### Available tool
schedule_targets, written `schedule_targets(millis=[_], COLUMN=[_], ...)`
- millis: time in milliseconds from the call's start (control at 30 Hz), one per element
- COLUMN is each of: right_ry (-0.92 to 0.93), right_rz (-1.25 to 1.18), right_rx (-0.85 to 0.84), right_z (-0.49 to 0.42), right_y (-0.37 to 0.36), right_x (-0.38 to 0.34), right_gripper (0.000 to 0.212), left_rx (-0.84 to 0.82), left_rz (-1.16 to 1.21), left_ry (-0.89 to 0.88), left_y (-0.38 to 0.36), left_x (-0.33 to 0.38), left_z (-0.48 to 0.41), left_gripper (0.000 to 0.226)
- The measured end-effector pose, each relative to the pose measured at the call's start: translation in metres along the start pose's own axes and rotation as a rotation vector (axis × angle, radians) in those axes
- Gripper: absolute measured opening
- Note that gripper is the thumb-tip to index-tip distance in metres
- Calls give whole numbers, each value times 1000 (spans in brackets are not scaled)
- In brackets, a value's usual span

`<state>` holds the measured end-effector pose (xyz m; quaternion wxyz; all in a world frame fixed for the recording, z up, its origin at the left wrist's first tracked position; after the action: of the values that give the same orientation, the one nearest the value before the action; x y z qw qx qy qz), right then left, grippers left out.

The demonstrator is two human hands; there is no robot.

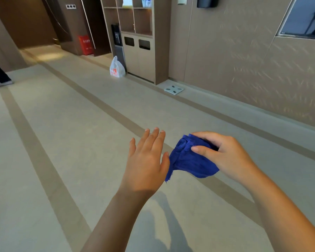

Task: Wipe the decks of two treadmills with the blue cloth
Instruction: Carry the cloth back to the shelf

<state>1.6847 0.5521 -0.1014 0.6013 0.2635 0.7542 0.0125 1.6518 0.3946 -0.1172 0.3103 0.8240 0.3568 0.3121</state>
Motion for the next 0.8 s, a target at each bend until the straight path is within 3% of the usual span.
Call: schedule_targets(millis=[267, 467, 800], right_ry=[30, 63, 10], right_rz=[13, -12, -36], right_rx=[43, 25, -46], right_z=[-155, -299, -466], right_y=[-8, -13, -65], right_x=[48, 84, 153], right_gripper=[31, 35, 33], left_rx=[-14, -30, -73], left_rz=[94, -65, -132], left_ry=[9, -58, 15], left_y=[-97, -175, -275], left_x=[-43, -65, -150], left_z=[-130, -242, -365], left_gripper=[56, 50, 52])
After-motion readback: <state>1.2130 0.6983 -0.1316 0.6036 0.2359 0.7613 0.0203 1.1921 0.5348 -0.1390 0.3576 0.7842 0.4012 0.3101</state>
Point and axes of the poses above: each hand's wrist, its own z-axis away from the middle knuckle, its own y-axis out of the back of the hand, x = y × z, the point moved 7 cm from there along -z, towards the middle knuckle, and after that the axes turned 15 degrees about x, right-handed, at the moved point
